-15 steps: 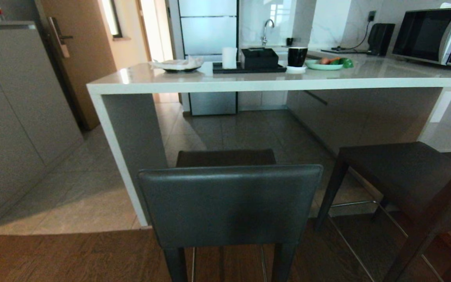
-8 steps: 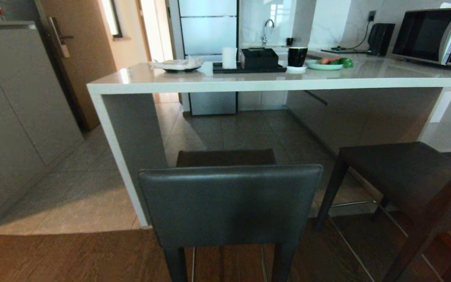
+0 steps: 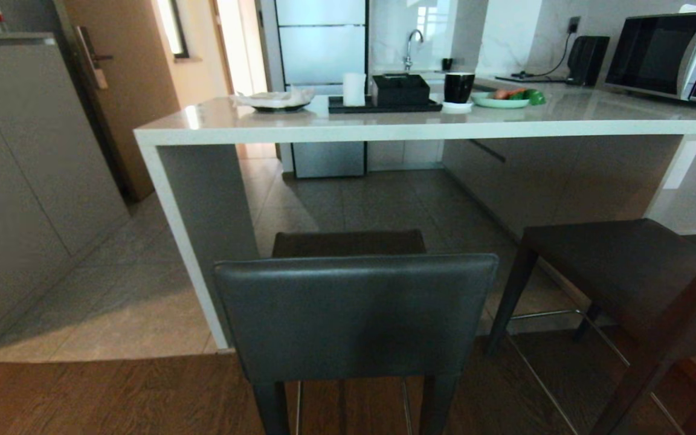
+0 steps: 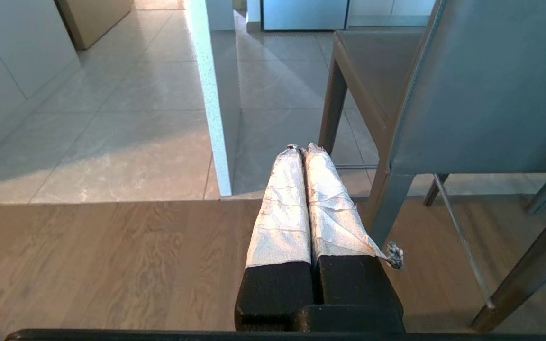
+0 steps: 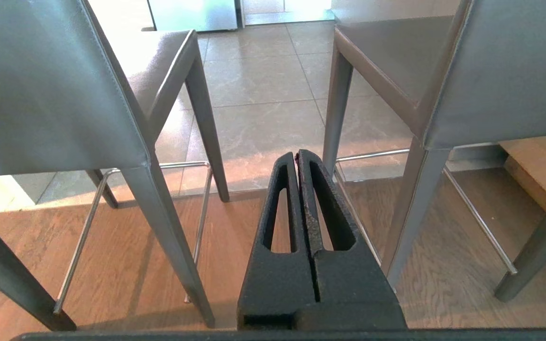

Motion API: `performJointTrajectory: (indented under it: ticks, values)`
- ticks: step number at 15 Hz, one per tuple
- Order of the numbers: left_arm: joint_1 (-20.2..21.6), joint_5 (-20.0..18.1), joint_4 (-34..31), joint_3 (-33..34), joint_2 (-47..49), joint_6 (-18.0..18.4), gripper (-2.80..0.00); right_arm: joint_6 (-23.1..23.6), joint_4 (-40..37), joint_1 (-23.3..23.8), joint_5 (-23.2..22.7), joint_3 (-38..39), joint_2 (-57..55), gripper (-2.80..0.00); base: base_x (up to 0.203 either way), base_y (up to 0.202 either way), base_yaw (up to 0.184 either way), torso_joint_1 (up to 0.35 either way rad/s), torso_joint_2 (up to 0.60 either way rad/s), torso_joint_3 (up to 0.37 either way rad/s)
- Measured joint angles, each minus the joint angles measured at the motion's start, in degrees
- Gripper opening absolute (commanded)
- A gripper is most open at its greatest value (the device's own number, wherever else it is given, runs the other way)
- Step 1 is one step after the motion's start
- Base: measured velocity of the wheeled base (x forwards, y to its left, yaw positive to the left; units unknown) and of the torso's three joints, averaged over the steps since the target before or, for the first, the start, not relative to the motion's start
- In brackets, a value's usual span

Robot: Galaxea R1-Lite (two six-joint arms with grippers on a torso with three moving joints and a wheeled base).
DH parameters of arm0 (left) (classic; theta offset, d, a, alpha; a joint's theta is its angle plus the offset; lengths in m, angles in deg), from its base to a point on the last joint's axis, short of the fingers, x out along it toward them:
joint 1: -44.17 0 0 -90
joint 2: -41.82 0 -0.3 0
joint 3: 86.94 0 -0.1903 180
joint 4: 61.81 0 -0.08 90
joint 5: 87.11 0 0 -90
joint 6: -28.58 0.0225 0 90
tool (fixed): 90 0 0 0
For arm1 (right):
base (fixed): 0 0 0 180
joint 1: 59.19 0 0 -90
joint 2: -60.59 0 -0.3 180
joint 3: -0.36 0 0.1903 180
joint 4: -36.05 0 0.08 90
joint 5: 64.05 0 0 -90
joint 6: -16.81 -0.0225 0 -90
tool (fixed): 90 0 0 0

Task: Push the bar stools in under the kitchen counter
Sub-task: Push the gray chair back under the dining table

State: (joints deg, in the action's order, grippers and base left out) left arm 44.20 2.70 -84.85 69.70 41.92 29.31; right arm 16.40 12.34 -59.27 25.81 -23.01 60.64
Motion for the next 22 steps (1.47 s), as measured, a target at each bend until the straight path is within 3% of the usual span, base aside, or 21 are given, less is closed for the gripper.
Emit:
performJointTrajectory:
  ticks: [2,4,6,8,13,17,19,22]
  values:
    - [-0.02,0.16,-0.41,-0.41,0.01,-0.05,-2.80,0.24,-0.39,0.00,0.21,-0.82,-0.05,-2.80,0.000,0.000,0.000,0.000,0.00,0.000]
    - [-0.05,0.26,-1.33,-4.98,1.43,-2.04,-2.80,-0.41,-0.31,-0.02,0.83,-4.93,-1.64,-2.80,0.000,0.000,0.000,0.000,0.00,0.000]
    - [-0.21,0.23,-0.44,-11.11,7.01,-5.36,-2.80,-1.73,1.00,-0.04,1.54,-10.17,-6.89,-2.80,0.000,0.000,0.000,0.000,0.00,0.000]
    - [-0.43,0.18,4.85,-15.98,17.87,-6.54,-2.80,-2.47,3.93,-0.09,1.82,-14.51,-14.73,-2.80,0.000,0.000,0.000,0.000,0.00,0.000]
    - [-0.61,0.10,30.67,-17.77,48.81,-4.37,-2.80,-3.10,21.03,-0.09,2.06,-16.78,-36.23,-2.80,0.000,0.000,0.000,0.000,0.00,0.000]
    - [-0.73,0.18,55.08,-14.57,70.78,-3.62,-2.80,-2.95,41.99,-0.34,1.79,-13.15,-55.52,-2.80,0.000,0.000,0.000,0.000,0.00,0.000]
    - [-2.21,0.18,66.29,-11.32,79.33,-3.78,-2.80,-2.82,52.96,-2.77,0.05,-8.76,-64.04,-2.80,0.000,0.000,0.000,0.000,0.00,0.000]
    - [-6.69,0.16,75.49,-7.88,87.92,-4.25,-2.80,-2.68,62.55,-6.78,-2.18,-5.62,-73.49,-2.80,0.000,0.000,0.000,0.000,0.00,0.000]
